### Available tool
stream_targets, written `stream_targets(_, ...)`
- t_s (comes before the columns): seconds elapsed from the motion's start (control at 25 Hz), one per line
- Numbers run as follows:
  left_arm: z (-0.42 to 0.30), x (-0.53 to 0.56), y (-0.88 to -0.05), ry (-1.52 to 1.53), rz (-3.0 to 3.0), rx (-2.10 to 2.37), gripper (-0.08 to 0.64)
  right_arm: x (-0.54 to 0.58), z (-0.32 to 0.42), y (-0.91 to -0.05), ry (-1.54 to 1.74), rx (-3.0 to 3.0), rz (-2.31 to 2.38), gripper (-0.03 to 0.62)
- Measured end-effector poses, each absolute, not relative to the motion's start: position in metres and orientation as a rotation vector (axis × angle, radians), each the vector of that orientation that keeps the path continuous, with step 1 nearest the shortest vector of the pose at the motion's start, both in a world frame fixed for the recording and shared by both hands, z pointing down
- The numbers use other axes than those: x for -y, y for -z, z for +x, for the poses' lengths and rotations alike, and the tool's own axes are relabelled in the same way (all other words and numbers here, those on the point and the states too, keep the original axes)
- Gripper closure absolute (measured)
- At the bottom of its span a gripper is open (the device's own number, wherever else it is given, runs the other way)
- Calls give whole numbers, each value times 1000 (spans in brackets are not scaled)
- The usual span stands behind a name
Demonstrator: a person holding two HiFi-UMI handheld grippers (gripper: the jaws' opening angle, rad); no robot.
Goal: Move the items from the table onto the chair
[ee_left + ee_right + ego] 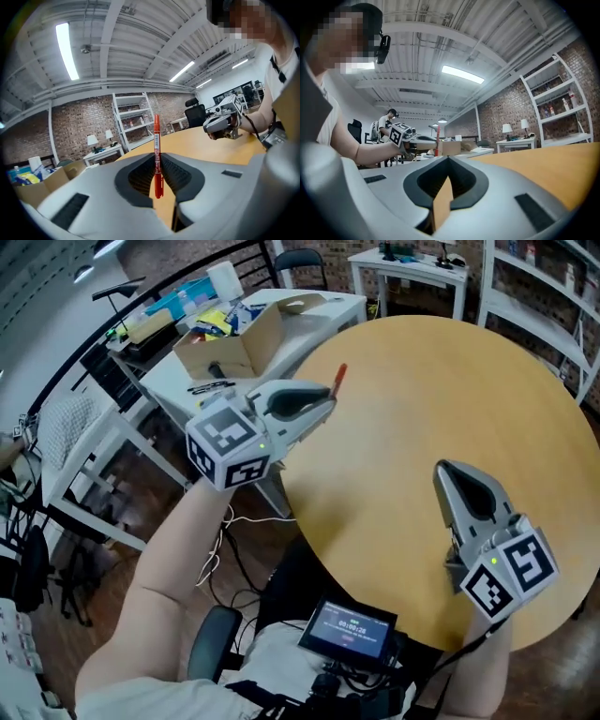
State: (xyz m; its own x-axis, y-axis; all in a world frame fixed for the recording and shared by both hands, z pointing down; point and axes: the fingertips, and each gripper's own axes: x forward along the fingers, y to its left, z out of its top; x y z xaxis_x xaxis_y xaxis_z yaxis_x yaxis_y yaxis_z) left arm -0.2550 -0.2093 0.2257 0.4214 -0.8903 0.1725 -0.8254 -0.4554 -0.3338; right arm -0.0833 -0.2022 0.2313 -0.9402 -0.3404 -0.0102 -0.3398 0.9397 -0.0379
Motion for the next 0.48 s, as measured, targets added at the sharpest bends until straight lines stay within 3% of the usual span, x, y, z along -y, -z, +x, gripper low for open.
stream_targets(0.2,-347,185,-239,662,-2314,-1679,500,182,-119,-226,21,-3094,-472,589)
stream_targets(0.48,-480,165,-267,1192,-1932,-1804,499,158,-152,-220,-29,-3108,-336,589)
